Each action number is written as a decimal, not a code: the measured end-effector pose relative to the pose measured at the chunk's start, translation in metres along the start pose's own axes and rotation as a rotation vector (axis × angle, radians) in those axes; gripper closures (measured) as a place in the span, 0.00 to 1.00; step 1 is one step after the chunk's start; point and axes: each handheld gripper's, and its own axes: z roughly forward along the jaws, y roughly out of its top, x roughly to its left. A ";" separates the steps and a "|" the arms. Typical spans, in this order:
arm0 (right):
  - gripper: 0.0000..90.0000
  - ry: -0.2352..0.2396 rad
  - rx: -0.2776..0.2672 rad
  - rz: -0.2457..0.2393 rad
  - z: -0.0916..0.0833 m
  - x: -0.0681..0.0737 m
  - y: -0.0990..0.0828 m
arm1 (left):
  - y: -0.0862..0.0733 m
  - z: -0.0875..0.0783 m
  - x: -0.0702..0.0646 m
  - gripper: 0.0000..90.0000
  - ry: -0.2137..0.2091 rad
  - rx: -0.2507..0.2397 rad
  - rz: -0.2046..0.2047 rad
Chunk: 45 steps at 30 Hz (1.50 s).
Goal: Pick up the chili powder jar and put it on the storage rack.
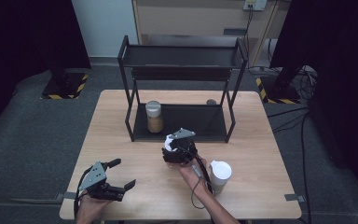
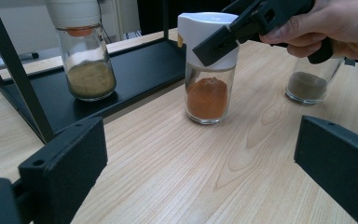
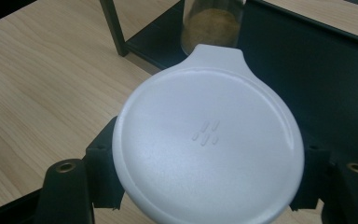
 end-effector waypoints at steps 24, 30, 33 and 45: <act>0.35 0.081 -0.011 -0.088 -0.027 -0.014 0.024 | 0.000 0.000 0.000 0.02 0.001 0.000 0.001; 0.35 0.114 -0.014 -0.117 -0.039 -0.026 0.039 | 0.000 0.000 0.000 0.02 0.000 0.001 0.001; 0.35 0.125 -0.016 -0.133 -0.044 -0.032 0.047 | 0.000 0.000 0.000 0.02 0.000 0.002 -0.001; 0.35 0.150 -0.029 -0.160 -0.056 -0.068 0.070 | -0.001 0.001 0.001 0.02 -0.001 0.003 -0.006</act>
